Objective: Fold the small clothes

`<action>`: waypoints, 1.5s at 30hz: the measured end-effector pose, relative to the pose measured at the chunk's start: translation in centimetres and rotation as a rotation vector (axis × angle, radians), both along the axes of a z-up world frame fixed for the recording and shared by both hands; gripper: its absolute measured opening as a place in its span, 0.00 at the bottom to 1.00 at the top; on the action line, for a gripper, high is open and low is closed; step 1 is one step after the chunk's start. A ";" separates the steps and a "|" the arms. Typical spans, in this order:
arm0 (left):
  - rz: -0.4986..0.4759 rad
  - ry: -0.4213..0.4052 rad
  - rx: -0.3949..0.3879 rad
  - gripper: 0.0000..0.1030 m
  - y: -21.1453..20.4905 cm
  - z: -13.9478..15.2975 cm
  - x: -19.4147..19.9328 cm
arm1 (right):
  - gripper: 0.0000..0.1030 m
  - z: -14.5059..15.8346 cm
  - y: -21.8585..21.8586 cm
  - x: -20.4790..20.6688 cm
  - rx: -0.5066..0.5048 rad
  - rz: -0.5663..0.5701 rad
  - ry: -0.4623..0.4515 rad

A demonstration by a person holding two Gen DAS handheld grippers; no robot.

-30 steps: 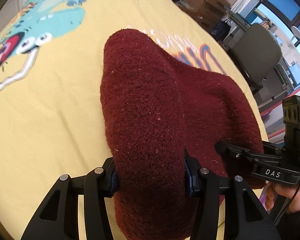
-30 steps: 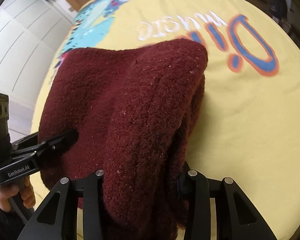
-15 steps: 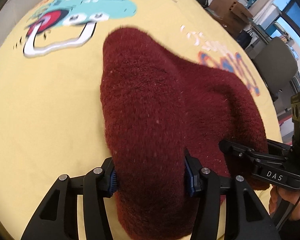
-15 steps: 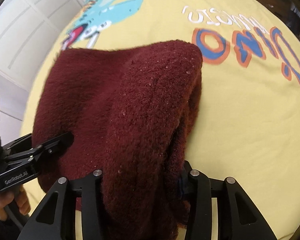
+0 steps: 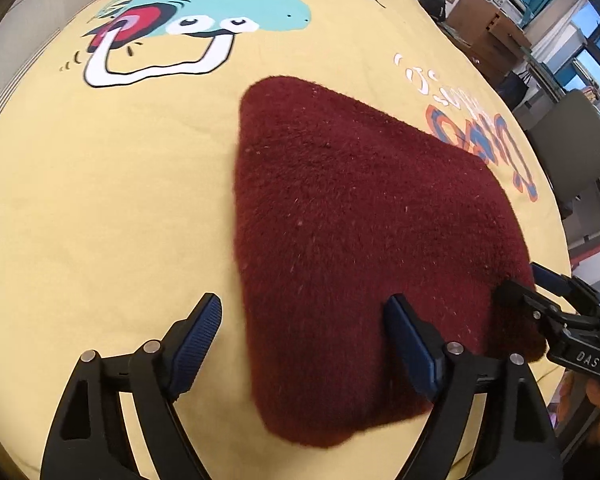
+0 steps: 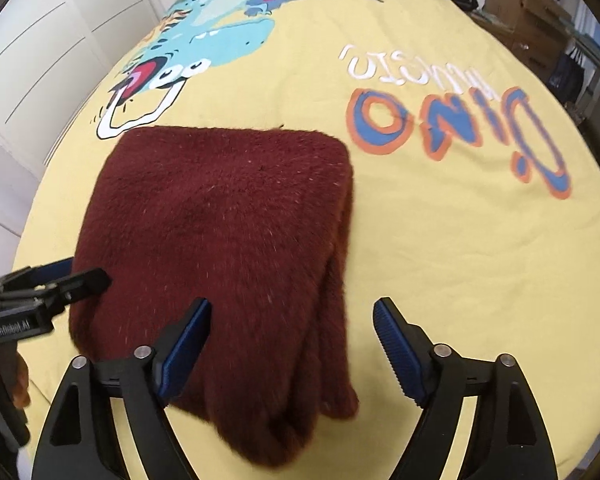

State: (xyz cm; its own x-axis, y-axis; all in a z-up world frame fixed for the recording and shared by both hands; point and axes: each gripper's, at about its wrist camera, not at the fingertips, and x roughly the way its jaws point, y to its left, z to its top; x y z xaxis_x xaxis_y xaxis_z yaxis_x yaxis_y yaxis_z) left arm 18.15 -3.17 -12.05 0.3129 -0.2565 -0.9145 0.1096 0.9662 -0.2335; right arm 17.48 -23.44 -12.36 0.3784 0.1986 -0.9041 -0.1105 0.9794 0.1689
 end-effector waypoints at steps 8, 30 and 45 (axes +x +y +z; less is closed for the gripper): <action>0.019 -0.025 0.018 0.99 0.7 0.0 -1.5 | 1.00 -0.2 -1.8 -2.7 -0.005 -0.026 -0.040; 0.071 -0.090 0.062 0.99 2.4 -0.7 -3.7 | 1.00 -1.3 -4.0 -4.5 0.013 -0.094 -0.065; 0.139 -0.215 0.203 0.99 5.4 10.0 -13.2 | 1.00 10.7 -5.9 -13.6 -0.082 -0.102 -0.256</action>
